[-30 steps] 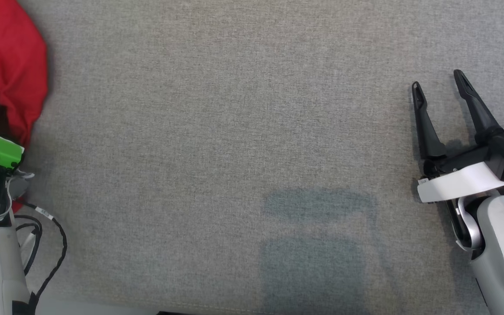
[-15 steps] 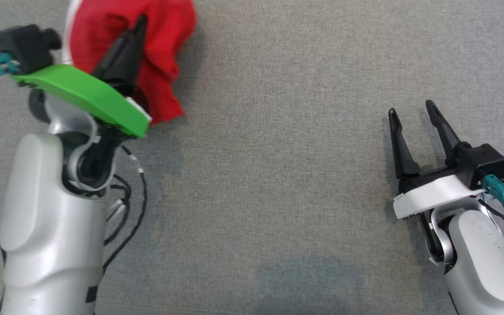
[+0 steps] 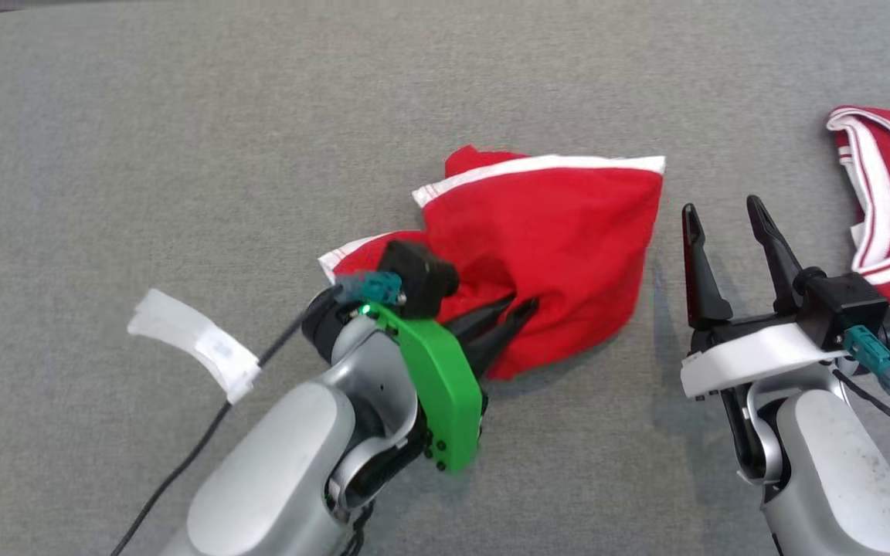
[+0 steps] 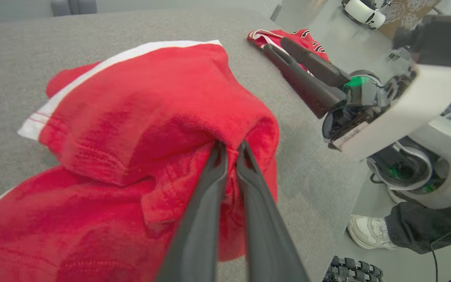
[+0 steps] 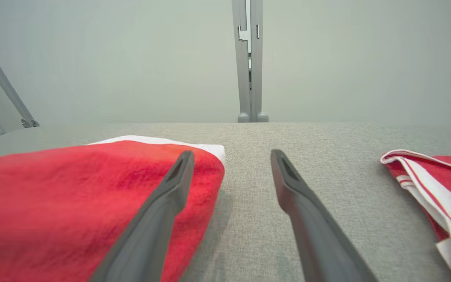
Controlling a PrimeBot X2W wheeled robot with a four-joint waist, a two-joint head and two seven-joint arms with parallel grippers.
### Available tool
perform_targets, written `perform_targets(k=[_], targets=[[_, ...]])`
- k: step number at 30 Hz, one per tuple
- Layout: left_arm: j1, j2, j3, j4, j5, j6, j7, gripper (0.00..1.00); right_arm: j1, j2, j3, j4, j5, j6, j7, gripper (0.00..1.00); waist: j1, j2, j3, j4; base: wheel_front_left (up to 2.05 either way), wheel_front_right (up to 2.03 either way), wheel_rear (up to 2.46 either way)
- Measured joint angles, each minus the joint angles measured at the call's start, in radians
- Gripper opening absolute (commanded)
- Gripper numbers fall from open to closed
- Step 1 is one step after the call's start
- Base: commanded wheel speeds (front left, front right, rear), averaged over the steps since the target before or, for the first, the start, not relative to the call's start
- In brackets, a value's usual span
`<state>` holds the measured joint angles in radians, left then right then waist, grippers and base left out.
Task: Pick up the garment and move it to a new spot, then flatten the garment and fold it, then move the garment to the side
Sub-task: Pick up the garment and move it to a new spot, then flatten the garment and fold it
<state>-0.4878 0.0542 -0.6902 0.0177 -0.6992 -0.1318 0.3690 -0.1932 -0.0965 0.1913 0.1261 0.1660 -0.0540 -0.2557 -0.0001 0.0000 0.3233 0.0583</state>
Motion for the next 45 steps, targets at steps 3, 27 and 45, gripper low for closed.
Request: perform_targets(k=[3,27,45], targets=[[0.044,0.043,-0.024,0.059,0.120,0.000,-0.019,0.00,0.027,0.002,-0.002,0.000,0.002,-0.001,0.000,1.00,0.0000,0.0001,-0.018,-0.042,0.00,0.00,0.00],[0.132,-0.007,-0.092,0.234,0.147,0.035,-0.238,1.00,0.041,0.022,0.128,-0.037,-0.020,0.065,0.000,1.00,0.0000,0.0000,-0.131,-0.145,0.00,0.00,0.00],[0.283,-0.003,0.085,0.250,0.097,0.190,-0.393,1.00,-0.152,-0.011,0.270,0.230,-0.121,0.142,0.333,1.00,0.0000,0.0000,-0.174,0.039,0.00,0.00,0.00]])
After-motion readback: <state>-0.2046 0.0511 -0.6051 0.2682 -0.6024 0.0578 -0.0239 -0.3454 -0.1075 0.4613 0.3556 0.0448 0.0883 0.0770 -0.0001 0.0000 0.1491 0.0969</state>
